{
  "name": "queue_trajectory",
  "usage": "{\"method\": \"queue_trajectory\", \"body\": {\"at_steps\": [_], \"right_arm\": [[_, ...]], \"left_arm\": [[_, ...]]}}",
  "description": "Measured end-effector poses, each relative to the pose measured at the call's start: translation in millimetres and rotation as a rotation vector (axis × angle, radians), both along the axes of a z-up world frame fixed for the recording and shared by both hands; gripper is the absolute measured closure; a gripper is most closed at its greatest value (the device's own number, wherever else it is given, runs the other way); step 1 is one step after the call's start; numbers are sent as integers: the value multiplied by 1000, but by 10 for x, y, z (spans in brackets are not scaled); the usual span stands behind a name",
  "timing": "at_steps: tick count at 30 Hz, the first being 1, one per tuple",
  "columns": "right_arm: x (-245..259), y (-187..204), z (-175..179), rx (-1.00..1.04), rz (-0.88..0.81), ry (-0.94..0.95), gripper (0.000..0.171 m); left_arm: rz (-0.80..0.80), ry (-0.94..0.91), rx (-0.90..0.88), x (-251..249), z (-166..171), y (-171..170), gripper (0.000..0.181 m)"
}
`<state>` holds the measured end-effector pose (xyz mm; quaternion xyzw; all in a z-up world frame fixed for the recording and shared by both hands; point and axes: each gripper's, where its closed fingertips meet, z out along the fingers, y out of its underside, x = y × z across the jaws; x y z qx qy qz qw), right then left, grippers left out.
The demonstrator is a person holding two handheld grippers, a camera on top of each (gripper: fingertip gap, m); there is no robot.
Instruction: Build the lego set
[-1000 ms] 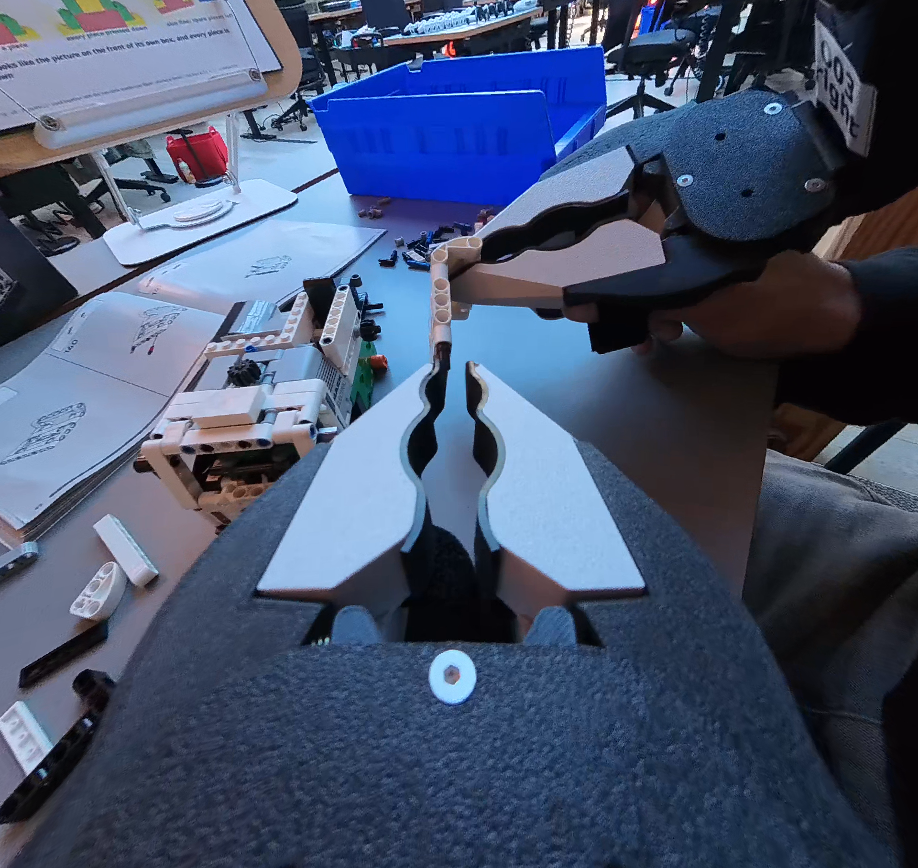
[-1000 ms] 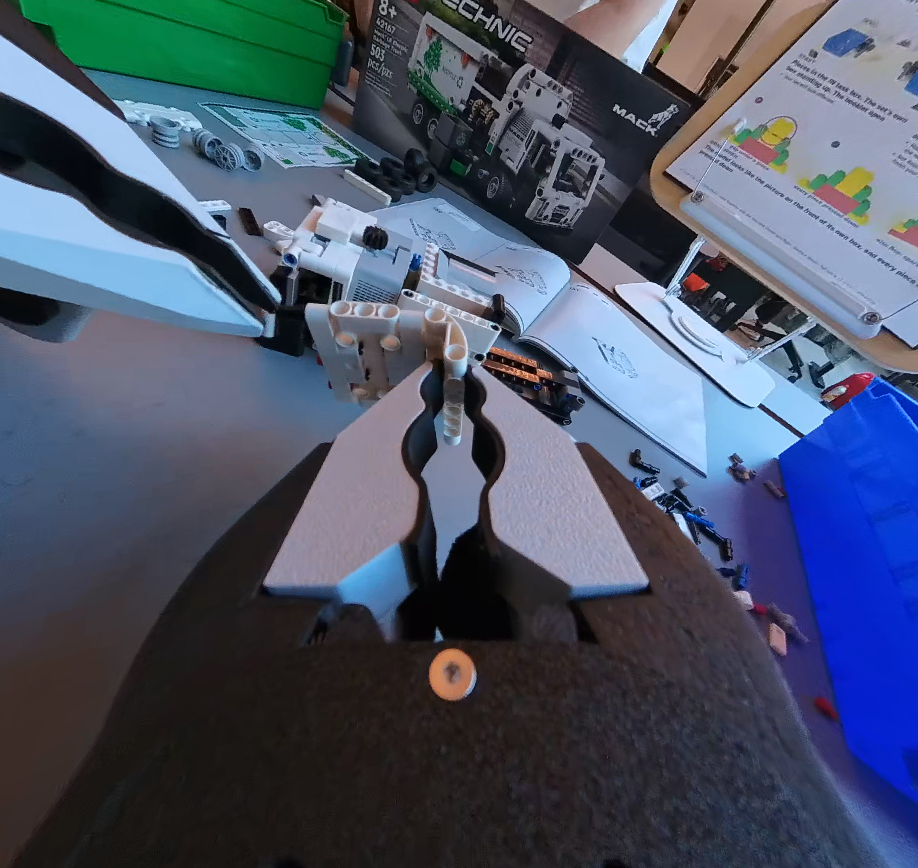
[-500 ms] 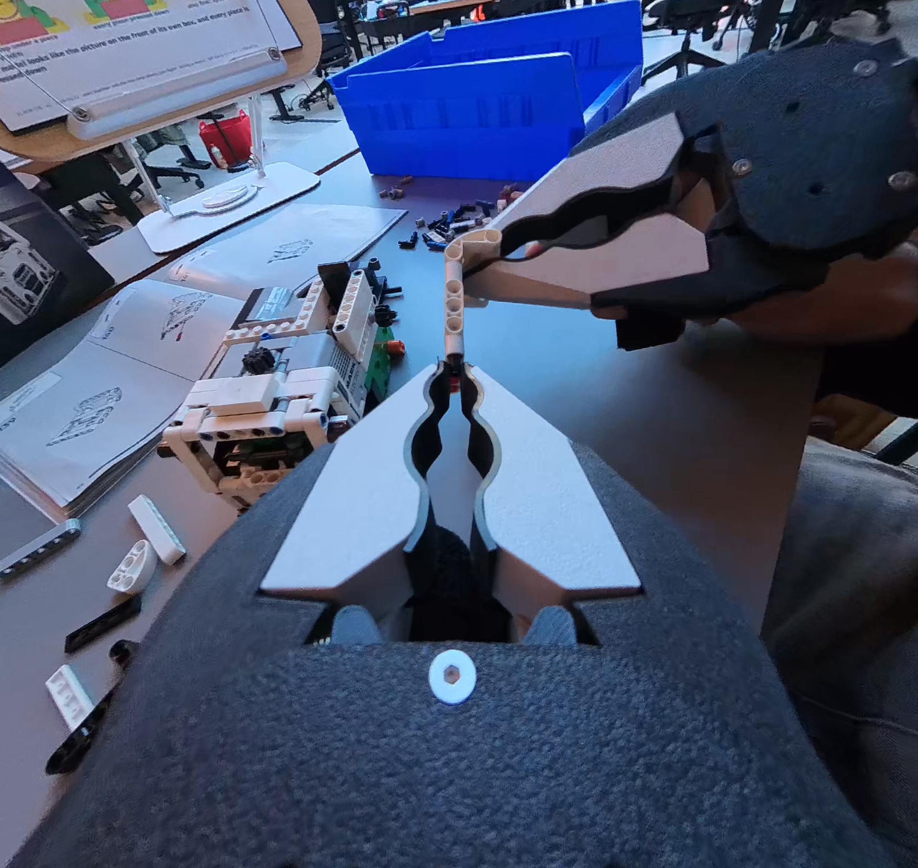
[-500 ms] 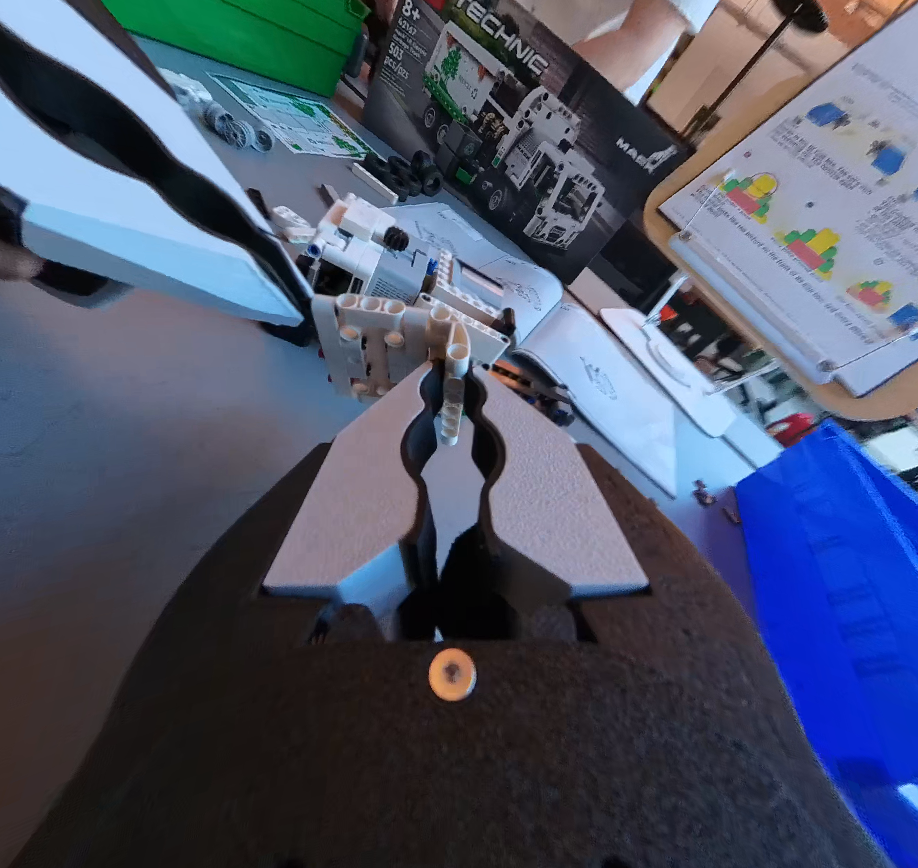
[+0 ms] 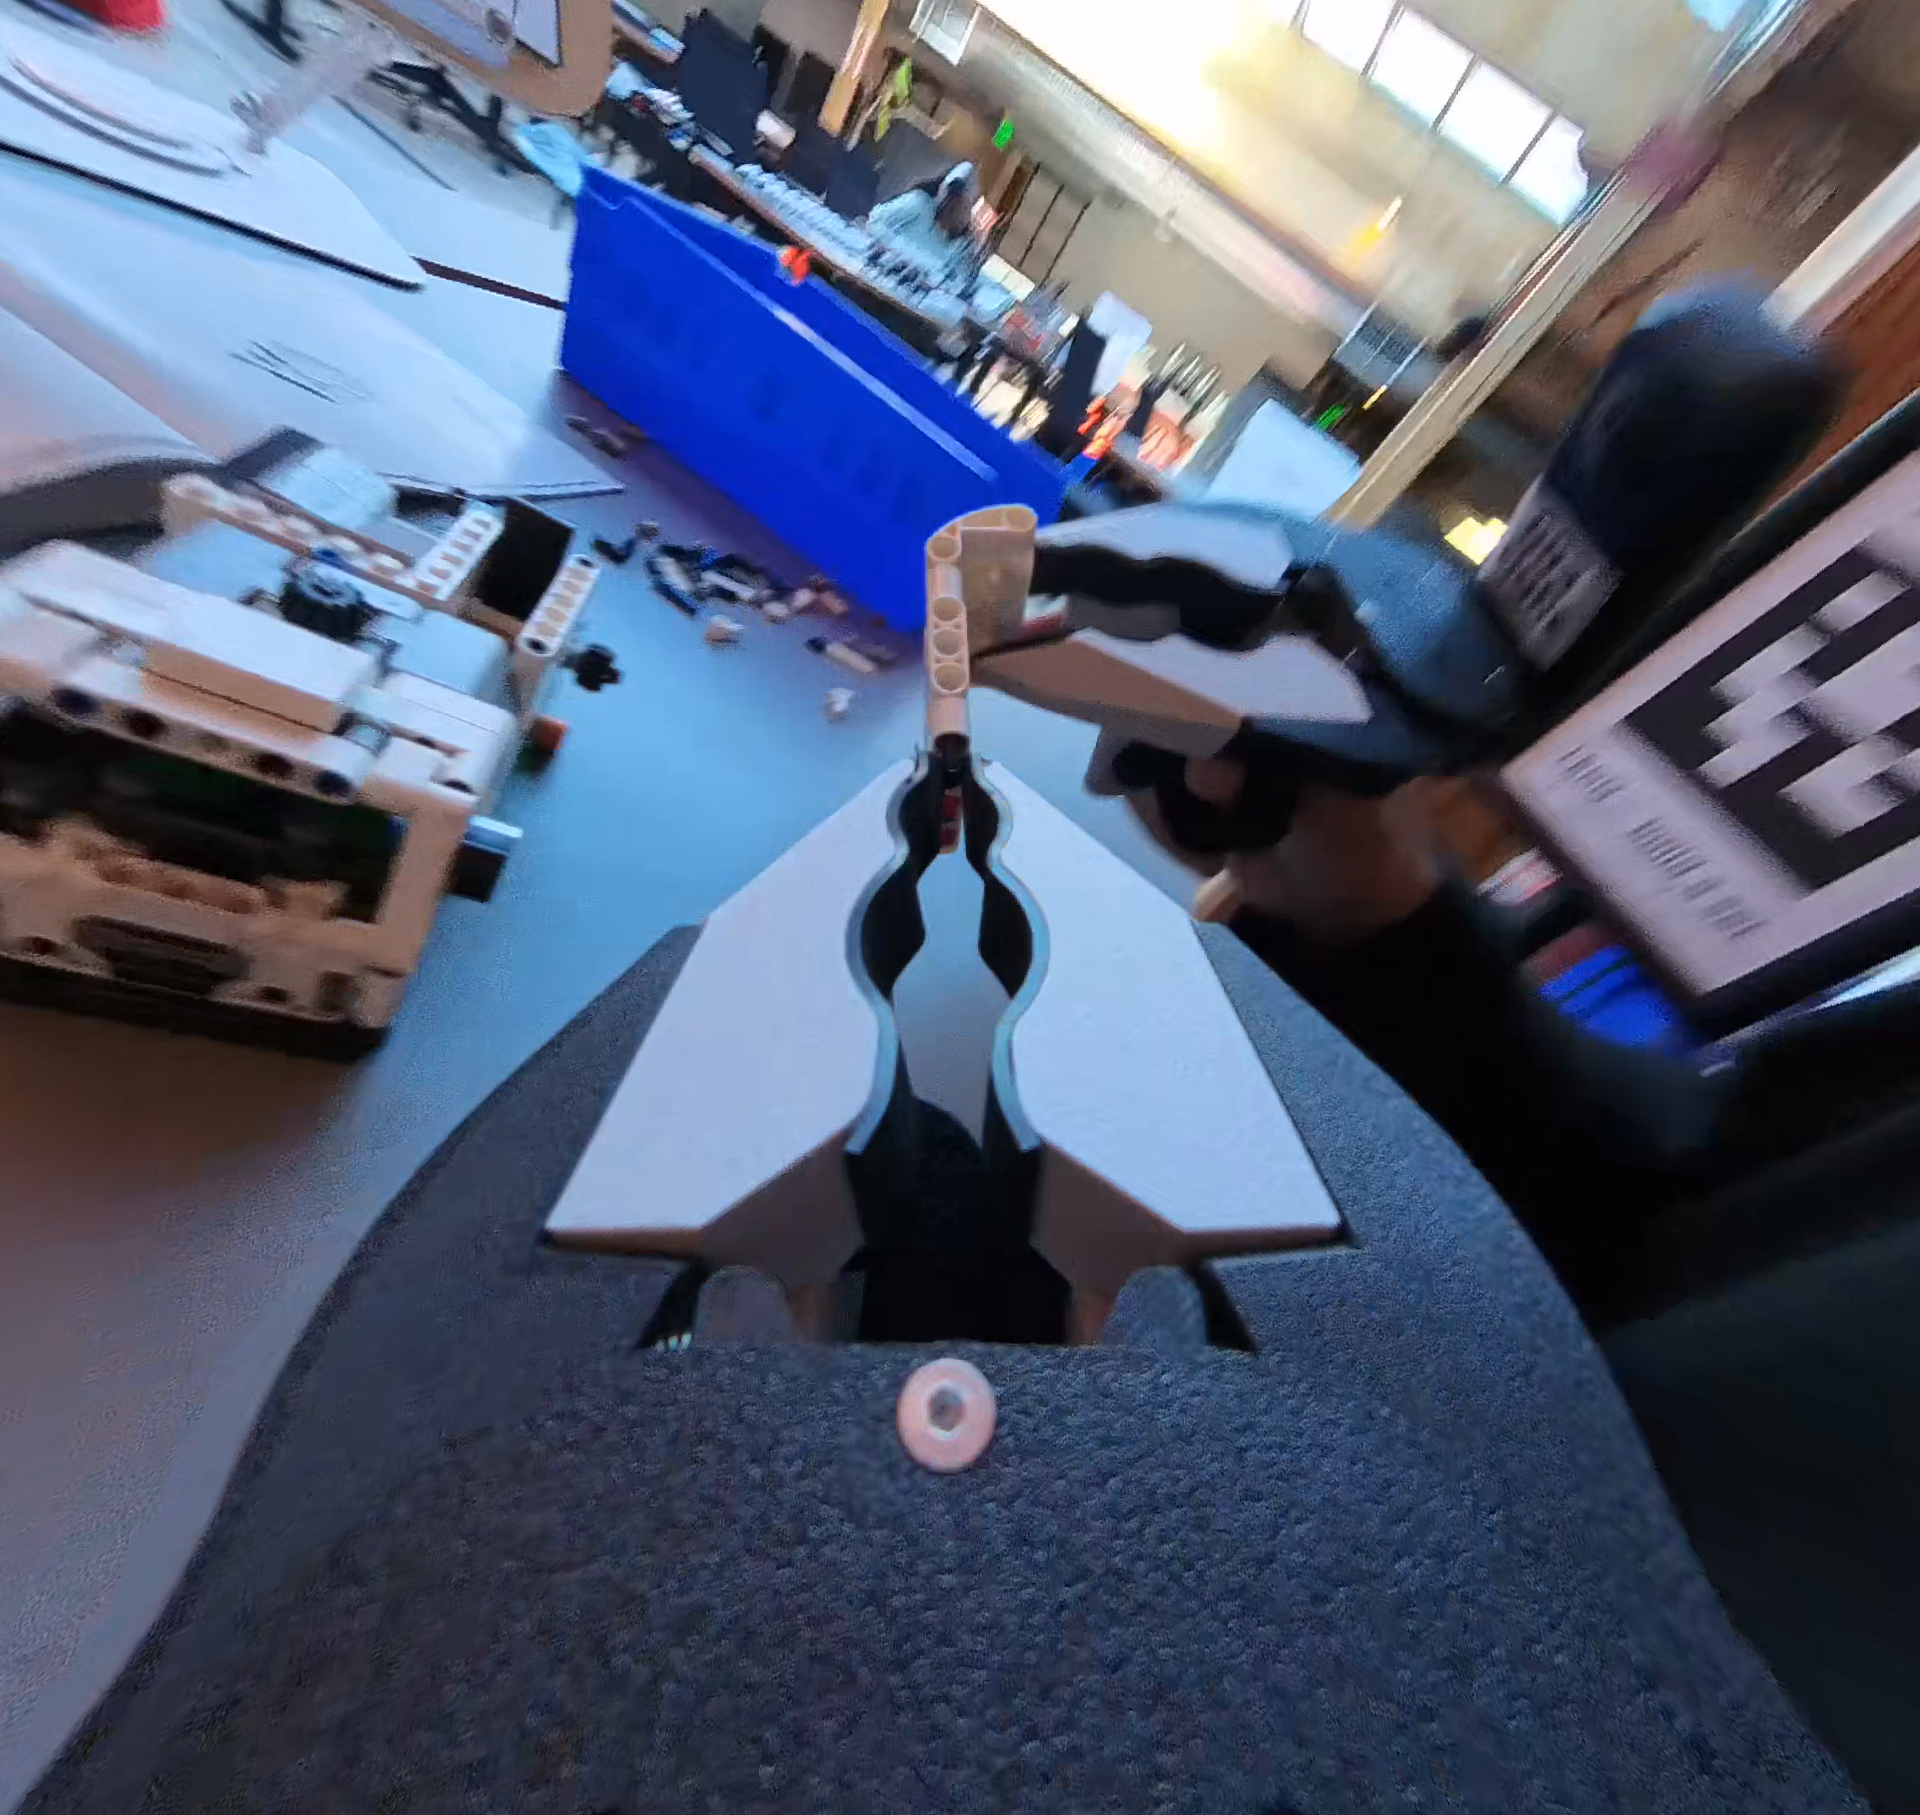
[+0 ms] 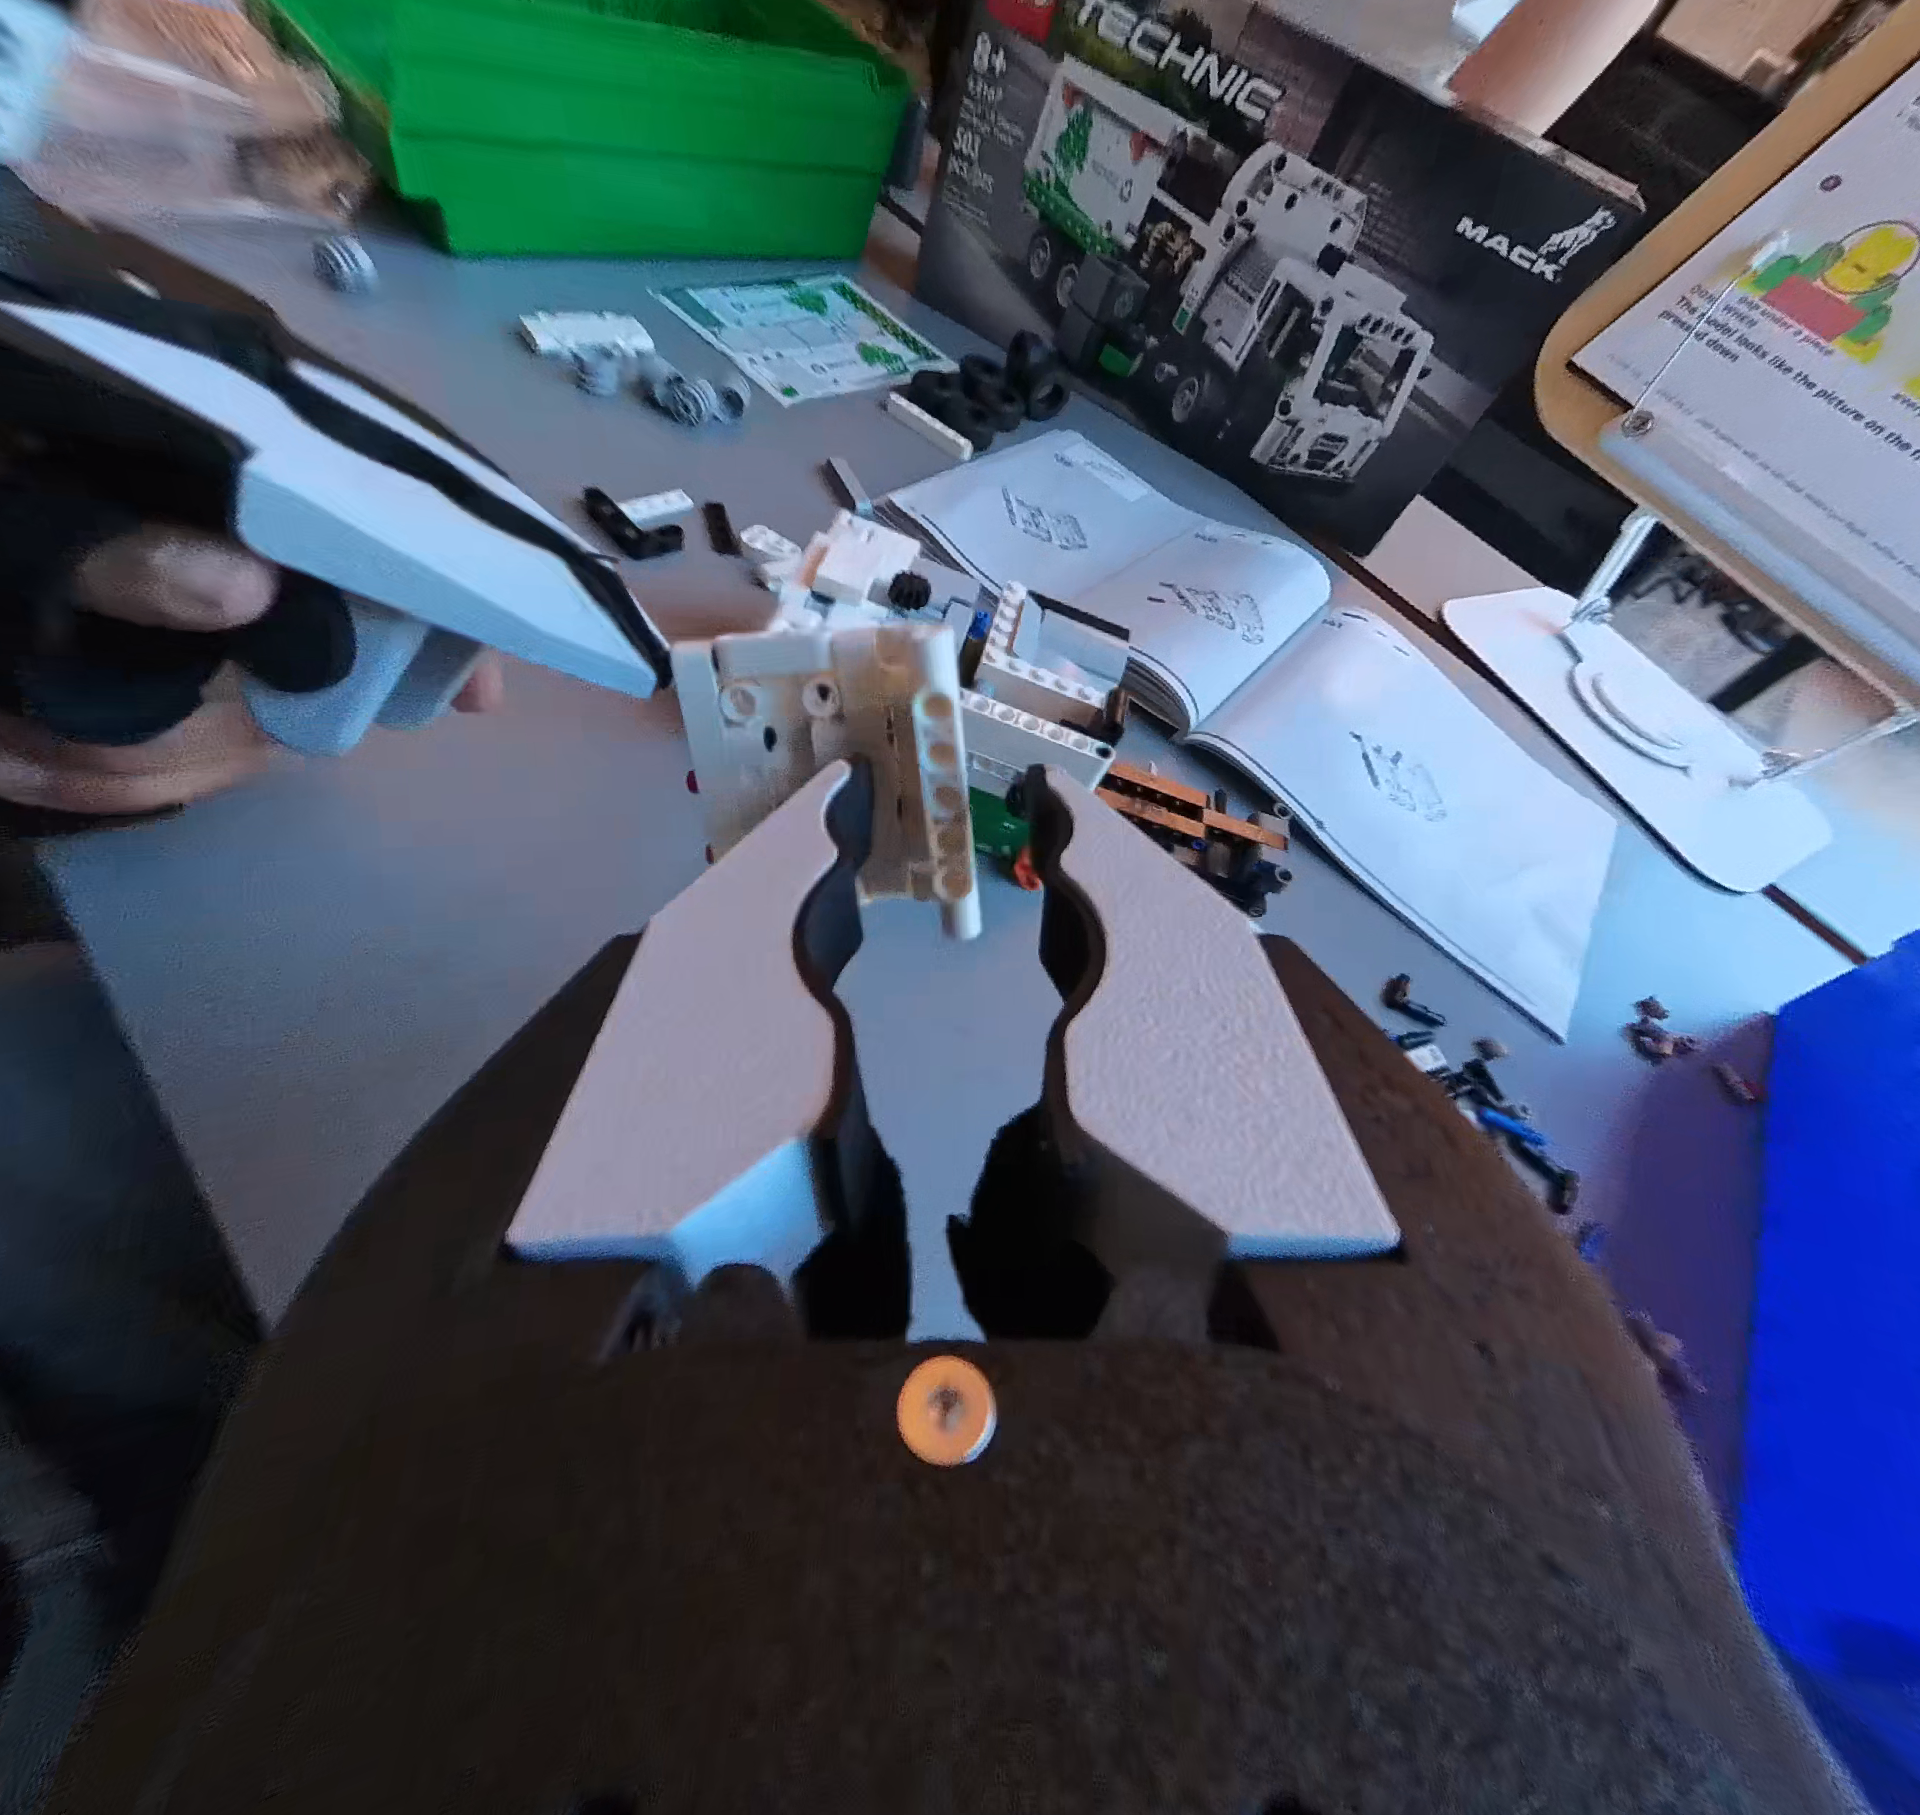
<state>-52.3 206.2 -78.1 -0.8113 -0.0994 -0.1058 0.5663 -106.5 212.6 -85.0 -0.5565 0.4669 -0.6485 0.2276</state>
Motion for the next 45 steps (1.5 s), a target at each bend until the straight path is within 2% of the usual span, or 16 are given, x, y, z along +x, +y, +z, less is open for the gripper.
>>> {"method": "queue_trajectory", "body": {"at_steps": [2, 5, 7, 9, 11, 13, 16, 18, 20, 22, 25, 28, 34, 41, 45], "right_arm": [[-63, -82, 63, 53, 61, 106, 141], [-133, -177, 172, 158, 160, 374, 135], [-103, -233, 327, 264, 197, 511, 142], [-22, -257, 359, 312, 183, 509, 151], [0, -241, 258, 275, 174, 440, 159], [48, -248, 208, 267, 151, 389, 161], [161, -223, -78, 99, 87, 354, 165], [347, -214, -323, -54, -25, 386, 165], [448, -228, -592, -237, -84, 443, 165], [486, -204, -730, -326, -90, 459, 165], [531, -104, -772, -316, -71, 415, 165], [602, -62, -810, -299, -69, 348, 164], [594, -147, -960, -336, -23, 349, 164], [577, -249, -1027, -348, -36, 346, 164], [582, -264, -1027, -335, -44, 411, 161]], "left_arm": [[-28, -40, -170, -22, 123, -11, 179], [-84, -59, -358, -40, 209, -53, 179], [-115, -47, -428, -34, 212, -100, 179], [-146, -30, -454, -16, 204, -165, 180], [-157, -9, -466, 19, 187, -199, 179], [-136, 25, -325, 63, 89, -210, 178], [-59, 48, 34, 86, -70, -168, 178], [-18, 30, 222, 69, -127, -136, 169], [7, 8, 361, 29, -177, -103, 168], [83, 12, 494, -12, -239, 25, 168], [183, 7, 641, -89, -237, 218, 170], [242, 20, 696, -145, -247, 383, 172], [236, 41, 605, -100, -264, 539, 172], [131, 118, 618, 31, -428, 484, 171], [88, 175, 666, 87, -545, 432, 171]]}}
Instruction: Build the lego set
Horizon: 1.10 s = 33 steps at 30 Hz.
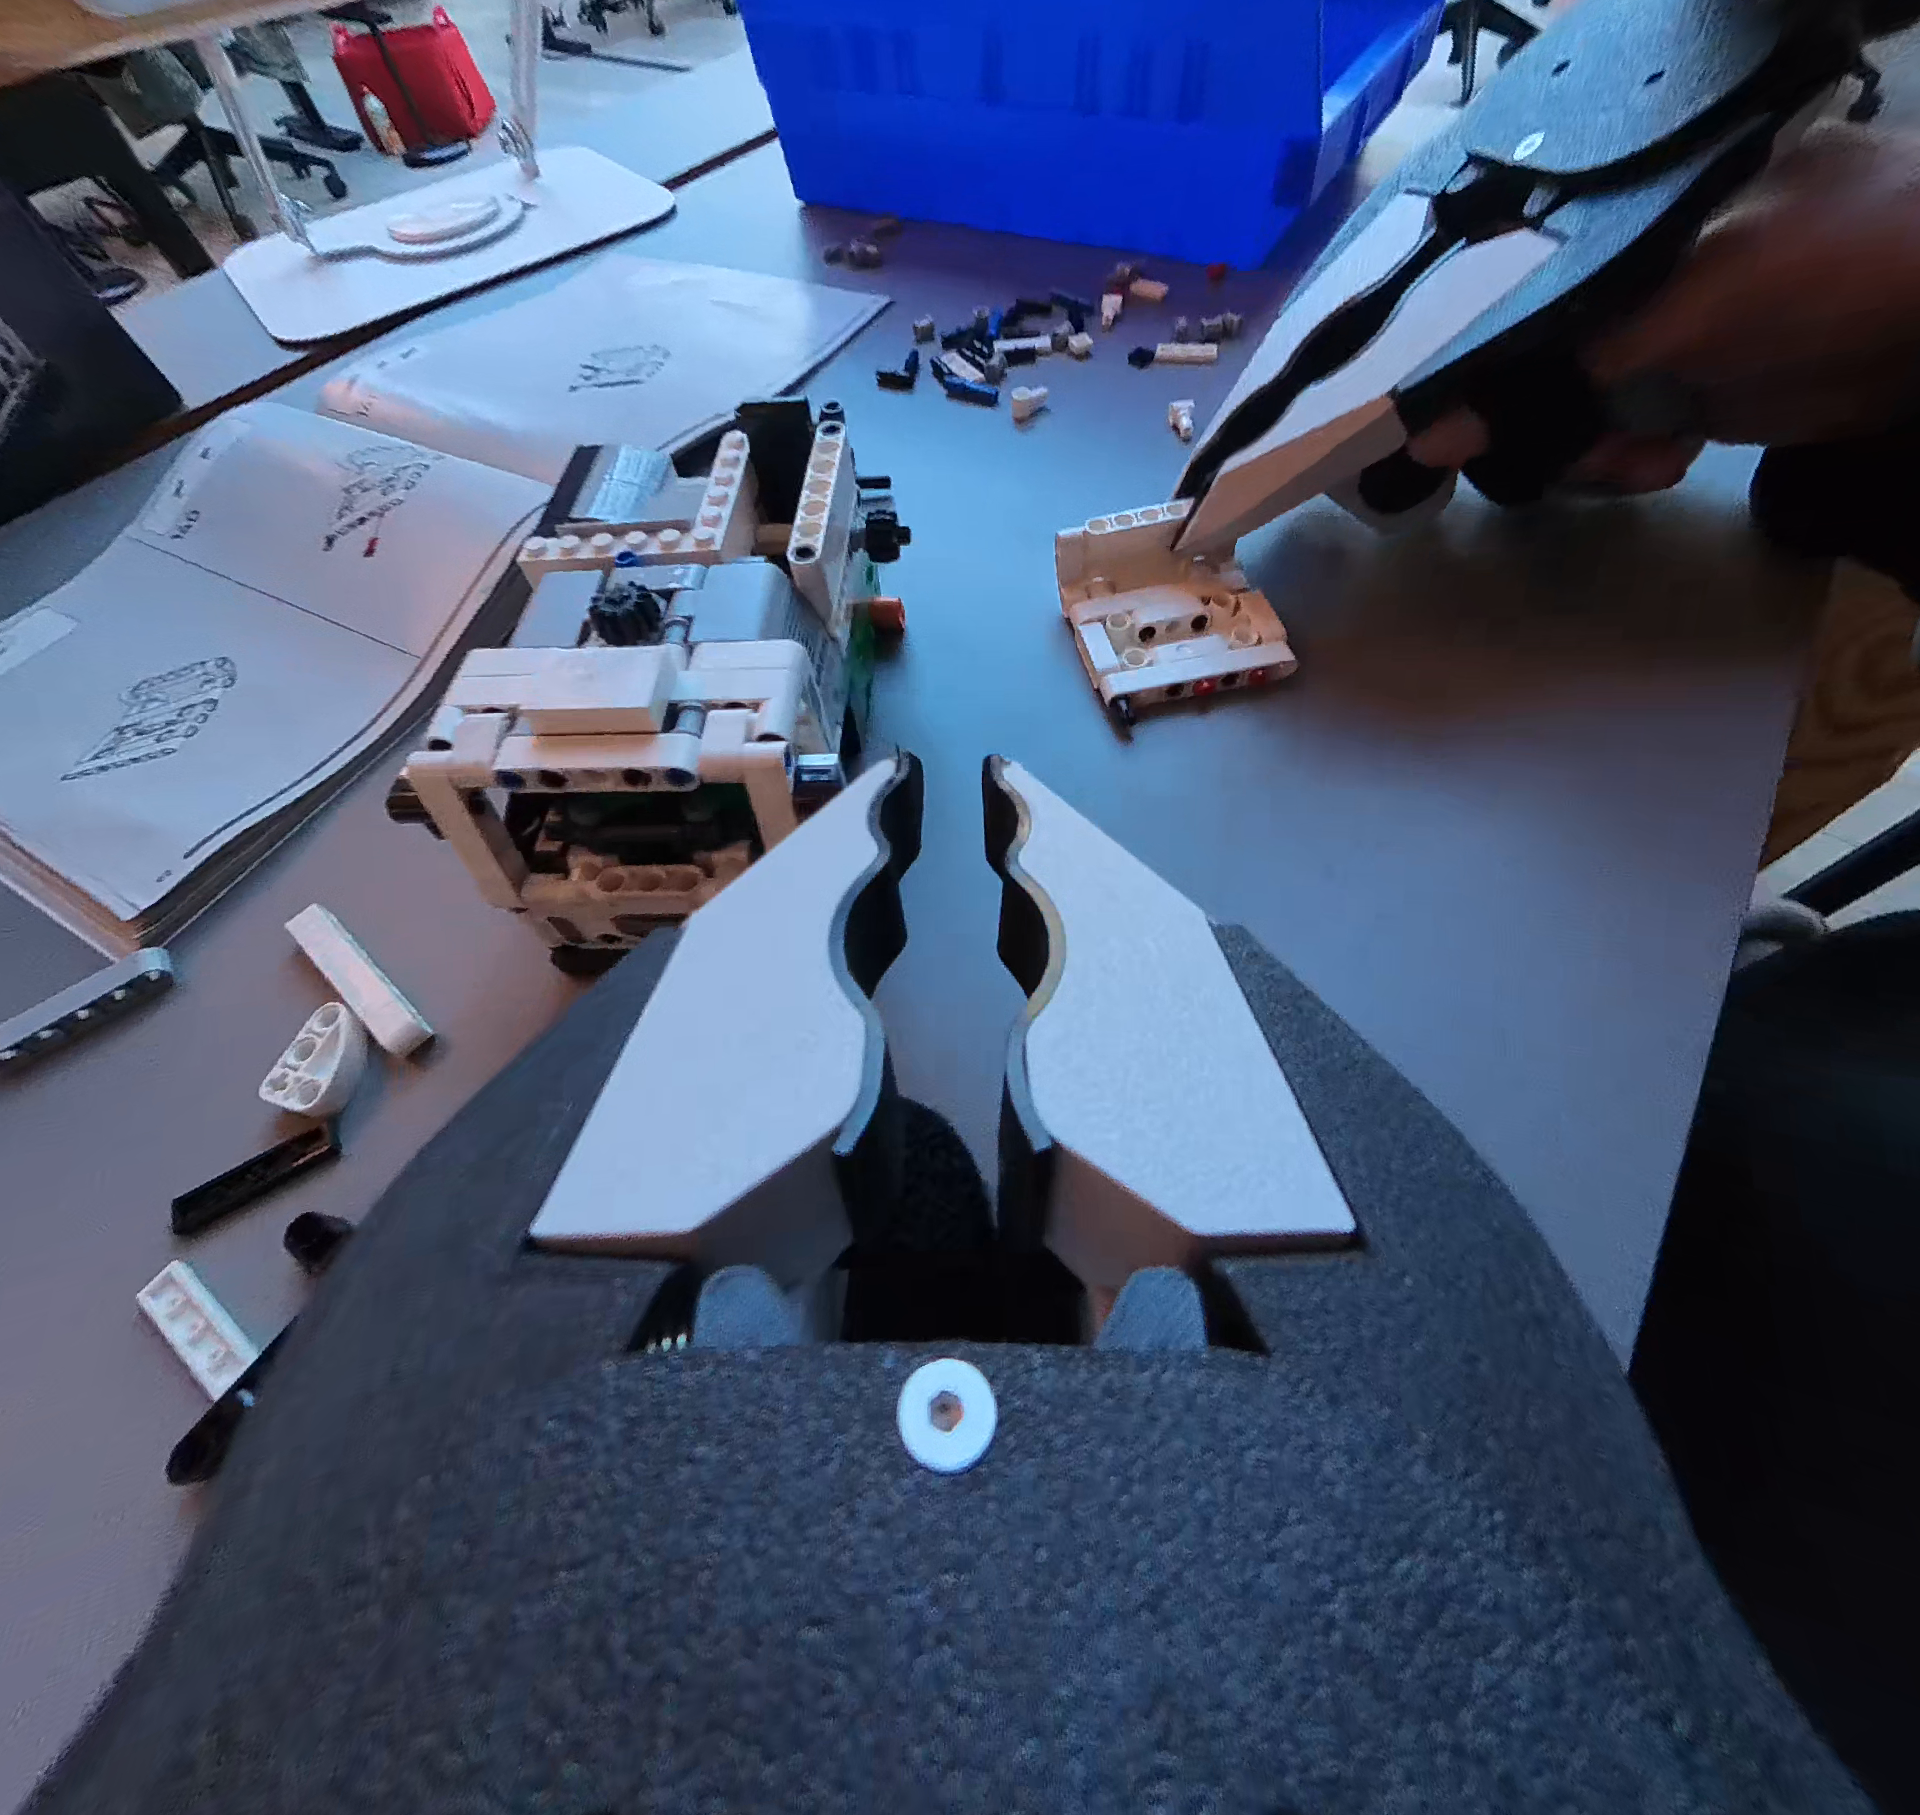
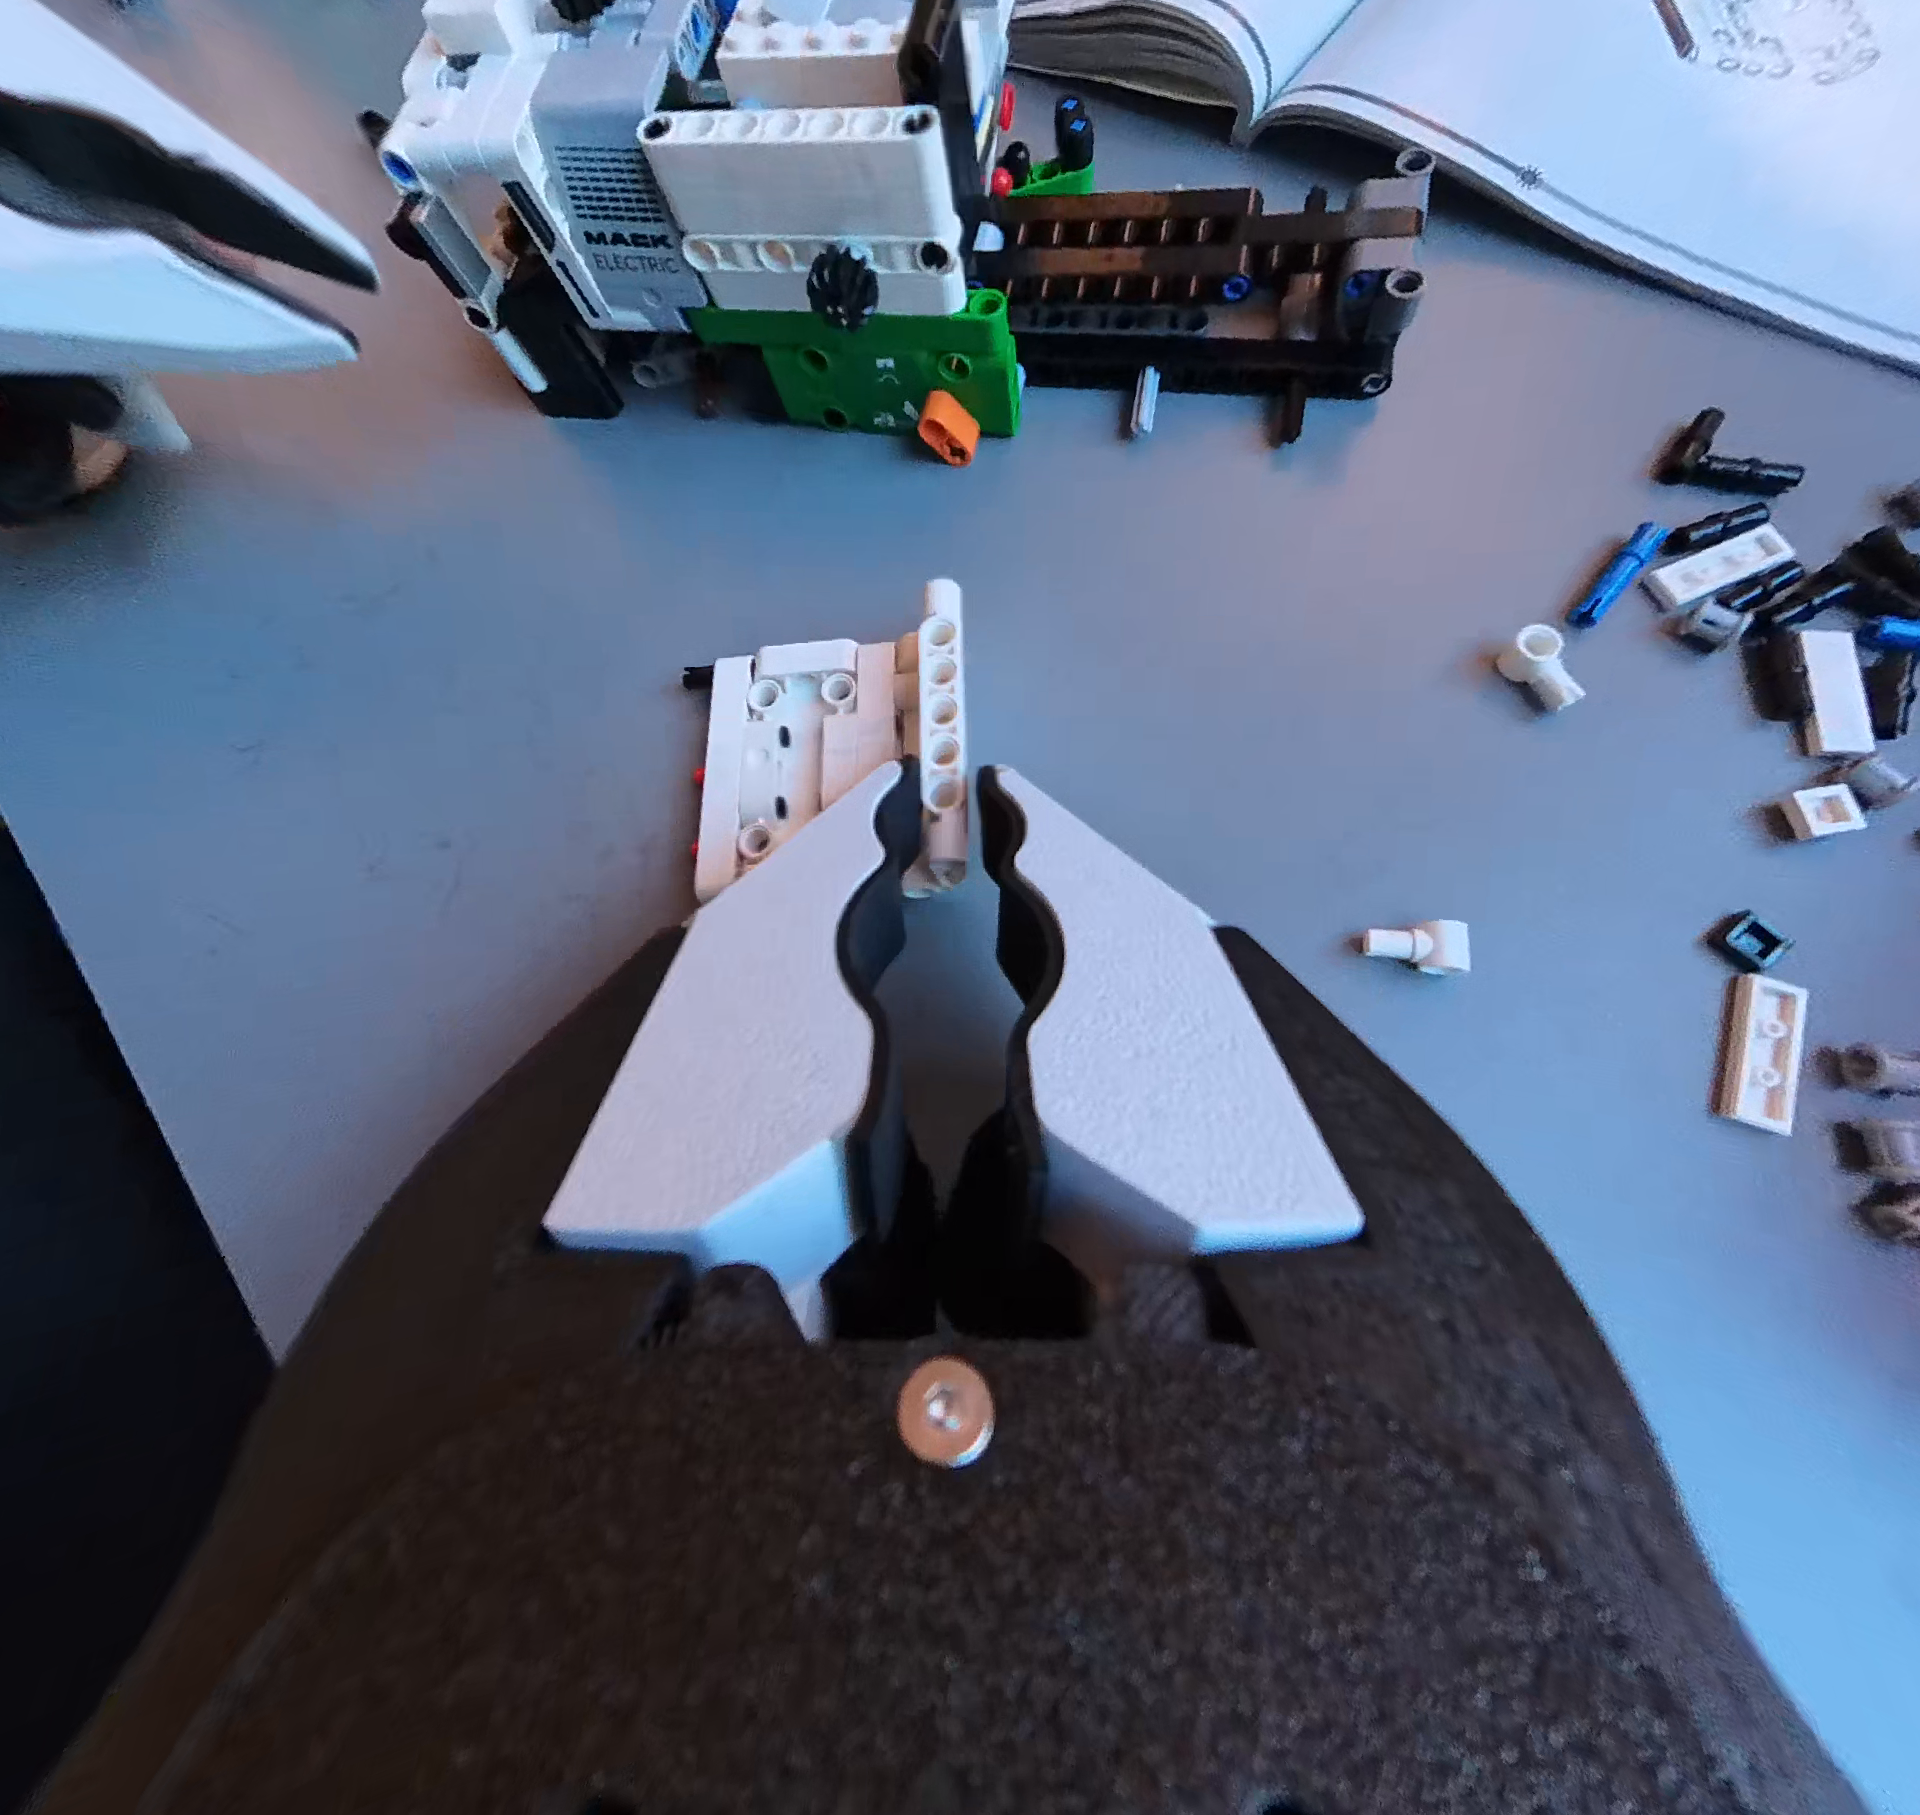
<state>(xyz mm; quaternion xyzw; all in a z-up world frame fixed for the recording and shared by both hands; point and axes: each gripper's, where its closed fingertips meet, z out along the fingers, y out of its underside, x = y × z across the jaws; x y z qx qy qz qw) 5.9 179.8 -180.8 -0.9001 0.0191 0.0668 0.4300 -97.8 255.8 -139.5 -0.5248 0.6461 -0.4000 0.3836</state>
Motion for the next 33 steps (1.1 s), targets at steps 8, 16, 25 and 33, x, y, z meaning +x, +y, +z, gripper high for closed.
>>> {"method": "queue_trajectory", "body": {"at_steps": [8, 16, 25, 33], "right_arm": [[639, 45, 397, 258, -180, 93, 140], [1170, 81, 669, 455, -349, -26, 140], [1100, 118, 604, 391, -310, -167, 144], [1146, 89, 615, 402, -335, -140, 146]], "left_arm": [[-23, 57, -53, 30, -73, -8, 171], [-29, 35, -51, 19, -41, -18, 172], [-19, 82, -67, 43, -110, 3, 172], [-27, 100, -69, 49, -134, -9, 172]]}}
